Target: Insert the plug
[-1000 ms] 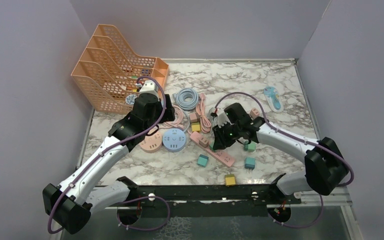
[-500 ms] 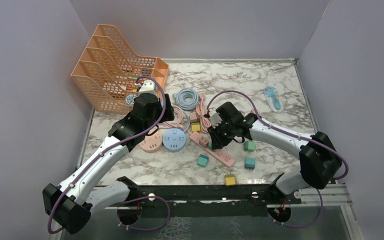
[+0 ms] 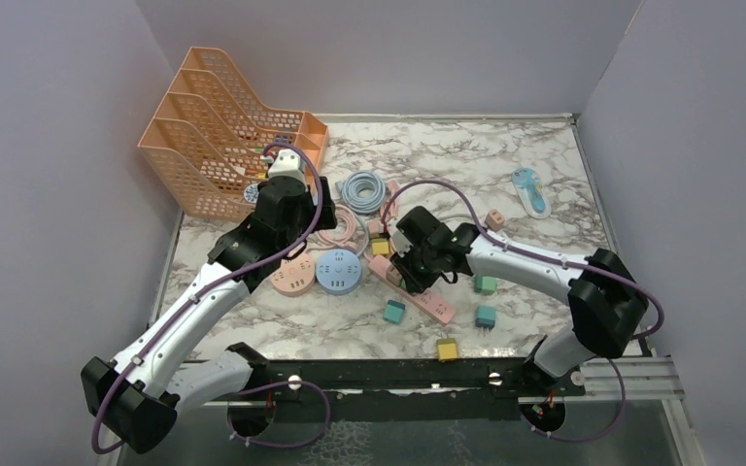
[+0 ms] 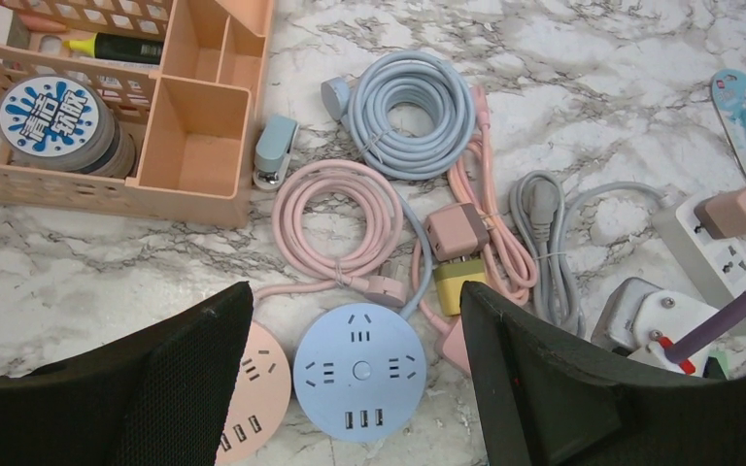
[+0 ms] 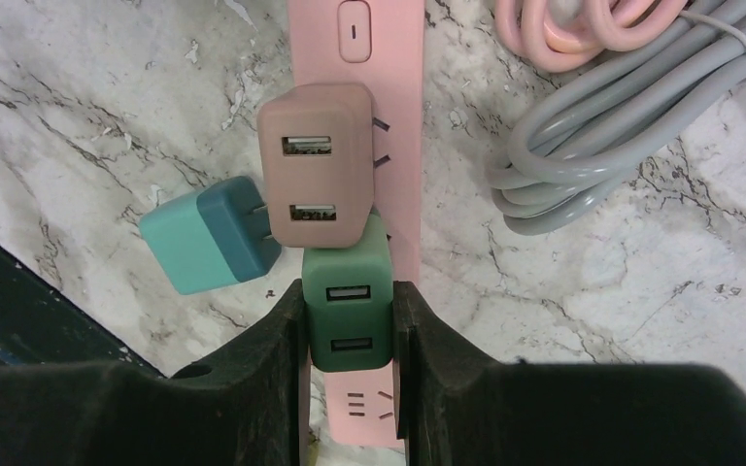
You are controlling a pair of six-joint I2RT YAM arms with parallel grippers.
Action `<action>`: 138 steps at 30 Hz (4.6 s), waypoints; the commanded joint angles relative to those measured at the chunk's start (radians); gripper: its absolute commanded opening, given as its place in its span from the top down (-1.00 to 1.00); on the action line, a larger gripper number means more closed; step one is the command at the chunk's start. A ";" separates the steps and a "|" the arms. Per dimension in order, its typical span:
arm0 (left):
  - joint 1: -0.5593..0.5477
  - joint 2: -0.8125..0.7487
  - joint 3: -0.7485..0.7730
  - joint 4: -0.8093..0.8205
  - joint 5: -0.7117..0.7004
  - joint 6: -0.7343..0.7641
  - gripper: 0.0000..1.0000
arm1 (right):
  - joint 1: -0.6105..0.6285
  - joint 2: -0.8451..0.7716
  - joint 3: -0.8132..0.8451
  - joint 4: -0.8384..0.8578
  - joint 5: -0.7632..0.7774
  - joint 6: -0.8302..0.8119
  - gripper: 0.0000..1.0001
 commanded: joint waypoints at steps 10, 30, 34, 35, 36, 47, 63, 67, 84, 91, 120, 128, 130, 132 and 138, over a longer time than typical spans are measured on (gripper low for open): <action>0.002 -0.003 0.075 0.015 -0.072 0.062 -0.61 | 0.080 0.114 -0.049 0.143 0.207 0.123 0.98; 0.011 -0.013 0.104 0.031 -0.100 0.092 -0.65 | 0.125 0.340 -0.116 0.322 0.193 0.359 0.98; 0.012 -0.009 0.110 0.032 -0.091 0.091 -0.66 | 0.125 0.219 -0.049 0.275 0.231 0.346 0.95; 0.012 -0.009 0.112 0.032 -0.086 0.091 -0.67 | 0.125 0.193 -0.026 0.252 0.248 0.350 0.85; 0.012 -0.009 0.113 0.031 -0.079 0.091 -0.68 | 0.125 0.166 -0.001 0.225 0.268 0.359 0.68; 0.012 -0.048 0.106 0.015 -0.028 0.096 -0.83 | 0.125 -0.103 0.099 -0.064 0.389 0.535 -0.23; 0.012 -0.168 0.037 -0.069 0.058 -0.014 -0.85 | 0.364 -0.124 0.050 -0.161 0.423 0.939 -0.16; 0.012 -0.218 -0.009 -0.108 0.087 -0.073 -0.85 | 0.392 -0.055 0.019 -0.184 0.471 1.086 -0.18; -0.003 -0.319 -0.079 -0.149 0.059 -0.279 -0.81 | 0.393 0.144 0.023 -0.069 0.502 1.197 -0.37; -0.003 -0.322 -0.090 -0.149 0.069 -0.266 -0.81 | 0.391 0.202 0.095 -0.096 0.532 1.234 -0.54; -0.003 -0.304 -0.154 -0.142 0.092 -0.245 -0.81 | 0.307 0.113 0.077 0.108 0.479 1.160 0.47; -0.003 -0.349 -0.227 -0.015 0.181 -0.236 -0.79 | 0.181 -0.070 0.091 0.248 0.325 1.314 0.48; -0.003 -0.370 -0.255 0.060 0.229 -0.222 -0.79 | 0.168 -0.088 0.097 0.280 0.312 1.403 0.51; -0.003 -0.391 -0.280 0.149 0.288 -0.201 -0.78 | 0.161 -0.093 0.119 0.295 0.321 1.462 0.53; -0.003 -0.397 -0.320 0.326 0.412 -0.182 -0.72 | 0.137 -0.100 0.186 0.313 0.306 1.640 0.53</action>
